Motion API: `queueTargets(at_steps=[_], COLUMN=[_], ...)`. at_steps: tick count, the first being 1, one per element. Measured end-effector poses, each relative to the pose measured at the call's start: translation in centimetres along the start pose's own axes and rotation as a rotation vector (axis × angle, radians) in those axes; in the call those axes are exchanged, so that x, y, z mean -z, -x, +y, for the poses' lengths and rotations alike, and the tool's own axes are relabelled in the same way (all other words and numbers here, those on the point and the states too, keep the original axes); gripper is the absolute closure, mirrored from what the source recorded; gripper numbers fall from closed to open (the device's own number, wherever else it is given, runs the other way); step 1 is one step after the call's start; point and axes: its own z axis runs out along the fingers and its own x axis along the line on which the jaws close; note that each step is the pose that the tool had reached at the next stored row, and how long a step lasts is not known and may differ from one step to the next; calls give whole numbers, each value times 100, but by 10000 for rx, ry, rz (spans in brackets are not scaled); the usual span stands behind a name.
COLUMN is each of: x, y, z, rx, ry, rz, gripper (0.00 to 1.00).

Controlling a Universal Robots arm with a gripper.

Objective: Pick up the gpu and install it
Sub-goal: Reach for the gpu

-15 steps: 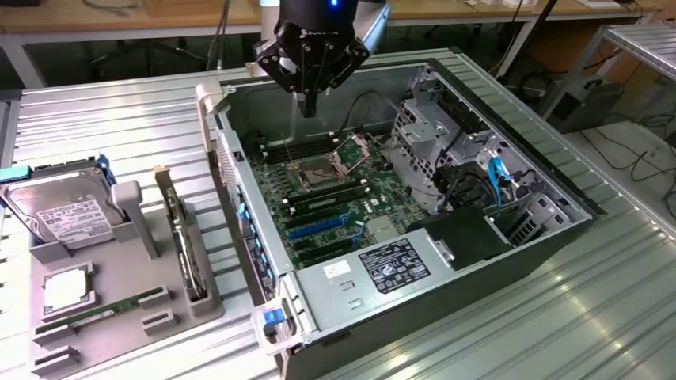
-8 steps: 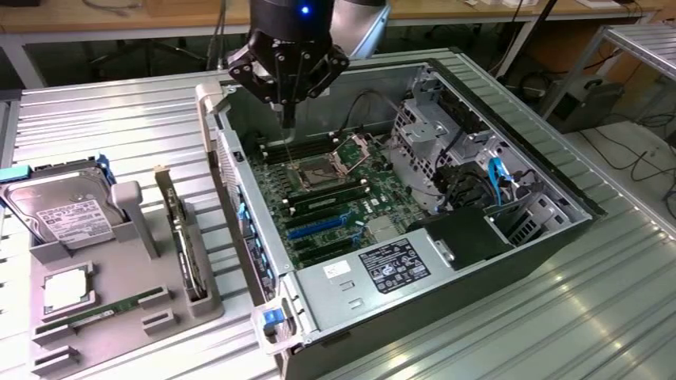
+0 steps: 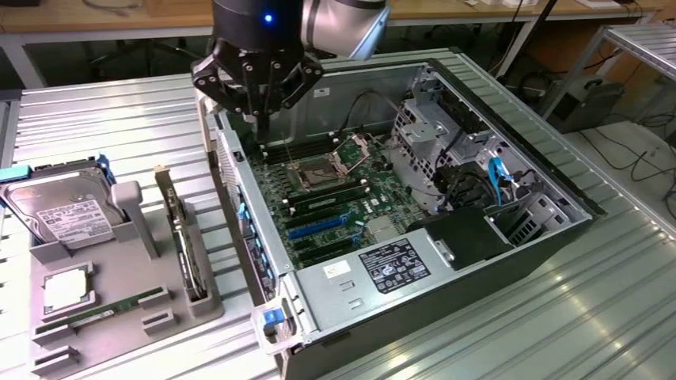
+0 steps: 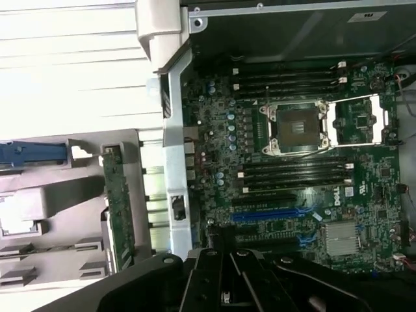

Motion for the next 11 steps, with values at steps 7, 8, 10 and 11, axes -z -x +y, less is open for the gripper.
queueTargets(at_steps=[7,8,10,11], x=[9,10,9,7], y=[-309,-349,-441,-482], z=[-87,-95,-114,-123], rx=[1,2,1,0], ry=[-5,-8,-14,-16], rz=[-2,-2,-2,-3], gripper=[89,89,89,89])
